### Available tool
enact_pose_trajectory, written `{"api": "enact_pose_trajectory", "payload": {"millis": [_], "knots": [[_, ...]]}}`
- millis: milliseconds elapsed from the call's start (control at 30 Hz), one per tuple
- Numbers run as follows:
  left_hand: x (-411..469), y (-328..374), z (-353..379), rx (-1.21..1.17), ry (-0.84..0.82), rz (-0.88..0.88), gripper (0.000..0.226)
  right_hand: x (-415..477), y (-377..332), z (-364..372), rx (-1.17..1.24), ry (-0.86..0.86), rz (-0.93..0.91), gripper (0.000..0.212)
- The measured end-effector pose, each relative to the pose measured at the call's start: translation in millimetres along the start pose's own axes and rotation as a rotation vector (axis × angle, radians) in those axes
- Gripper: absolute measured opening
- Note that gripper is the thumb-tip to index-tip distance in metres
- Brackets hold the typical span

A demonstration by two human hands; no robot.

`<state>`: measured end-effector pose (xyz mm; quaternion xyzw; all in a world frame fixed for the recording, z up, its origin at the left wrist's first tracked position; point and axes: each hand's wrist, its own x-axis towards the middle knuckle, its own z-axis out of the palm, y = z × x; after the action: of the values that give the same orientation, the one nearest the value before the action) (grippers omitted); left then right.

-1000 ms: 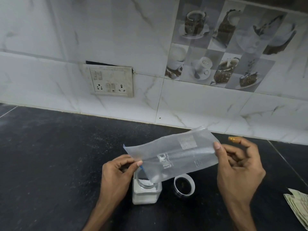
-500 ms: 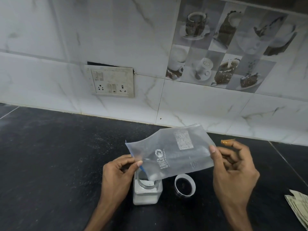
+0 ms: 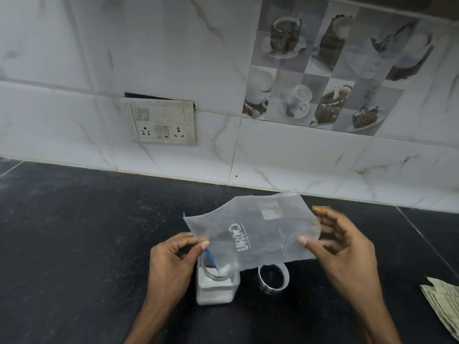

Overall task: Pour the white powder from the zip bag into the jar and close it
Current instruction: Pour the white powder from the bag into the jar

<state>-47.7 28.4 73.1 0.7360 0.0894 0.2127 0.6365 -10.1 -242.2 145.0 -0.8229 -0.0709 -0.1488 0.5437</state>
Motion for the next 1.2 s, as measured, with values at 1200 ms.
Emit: {"api": "enact_pose_trajectory", "payload": {"millis": [1200], "knots": [[0,-3,0,0.042,0.014,0.011,0.02,-21,0,11,-0.123,-0.009,0.13,0.024]]}}
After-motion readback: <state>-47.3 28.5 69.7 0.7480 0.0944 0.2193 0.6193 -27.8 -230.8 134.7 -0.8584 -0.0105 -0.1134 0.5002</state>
